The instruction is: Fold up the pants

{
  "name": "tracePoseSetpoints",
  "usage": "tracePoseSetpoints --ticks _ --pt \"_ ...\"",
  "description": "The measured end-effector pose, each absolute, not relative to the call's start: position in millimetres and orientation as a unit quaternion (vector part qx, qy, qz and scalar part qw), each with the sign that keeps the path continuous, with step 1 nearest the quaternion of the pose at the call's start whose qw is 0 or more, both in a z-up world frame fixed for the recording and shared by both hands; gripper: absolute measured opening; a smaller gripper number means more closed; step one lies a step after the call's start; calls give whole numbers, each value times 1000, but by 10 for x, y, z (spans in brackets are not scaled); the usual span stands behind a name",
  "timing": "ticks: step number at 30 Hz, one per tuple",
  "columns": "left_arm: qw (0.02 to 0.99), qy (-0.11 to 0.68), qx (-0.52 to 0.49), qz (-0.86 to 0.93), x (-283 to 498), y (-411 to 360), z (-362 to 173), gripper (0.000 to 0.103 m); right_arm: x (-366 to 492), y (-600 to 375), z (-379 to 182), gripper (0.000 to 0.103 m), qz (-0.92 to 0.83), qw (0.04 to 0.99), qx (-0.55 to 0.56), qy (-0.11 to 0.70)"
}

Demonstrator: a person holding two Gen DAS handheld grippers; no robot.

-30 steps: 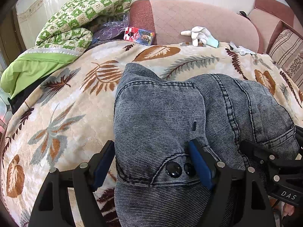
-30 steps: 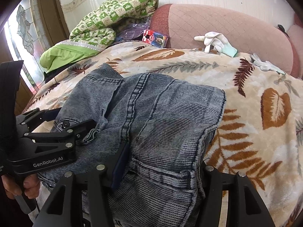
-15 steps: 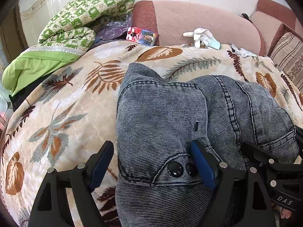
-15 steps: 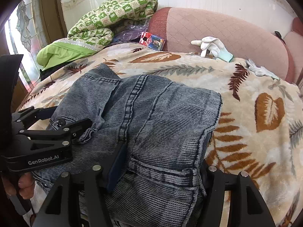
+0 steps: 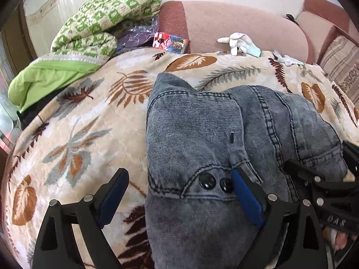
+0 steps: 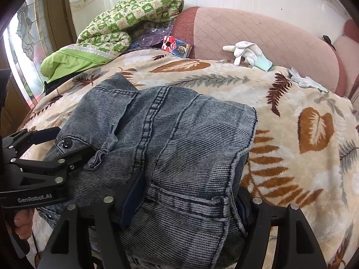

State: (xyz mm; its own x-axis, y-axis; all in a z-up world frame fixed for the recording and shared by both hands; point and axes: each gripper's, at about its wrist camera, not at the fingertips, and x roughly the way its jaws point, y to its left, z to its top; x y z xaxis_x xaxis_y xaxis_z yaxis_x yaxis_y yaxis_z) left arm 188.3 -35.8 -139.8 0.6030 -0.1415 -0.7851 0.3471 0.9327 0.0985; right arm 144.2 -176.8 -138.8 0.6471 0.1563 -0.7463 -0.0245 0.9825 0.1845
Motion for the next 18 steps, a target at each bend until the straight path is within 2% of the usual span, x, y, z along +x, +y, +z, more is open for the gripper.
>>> tracePoseSetpoints --ticks 10,12,14,18 --pt "895 388 182 -122 1663 -176 -1227 93 1284 -1957 -1143 74 68 903 90 415" --pt "893 388 194 -116 1651 -162 -1241 93 1203 -1942 -1027 71 66 913 75 395" --pt "892 390 198 -117 1640 -153 -1251 93 1105 -1916 -893 64 62 927 52 367" --pt "891 396 189 -118 1633 -131 -1254 93 962 -1916 -722 63 86 936 59 336"
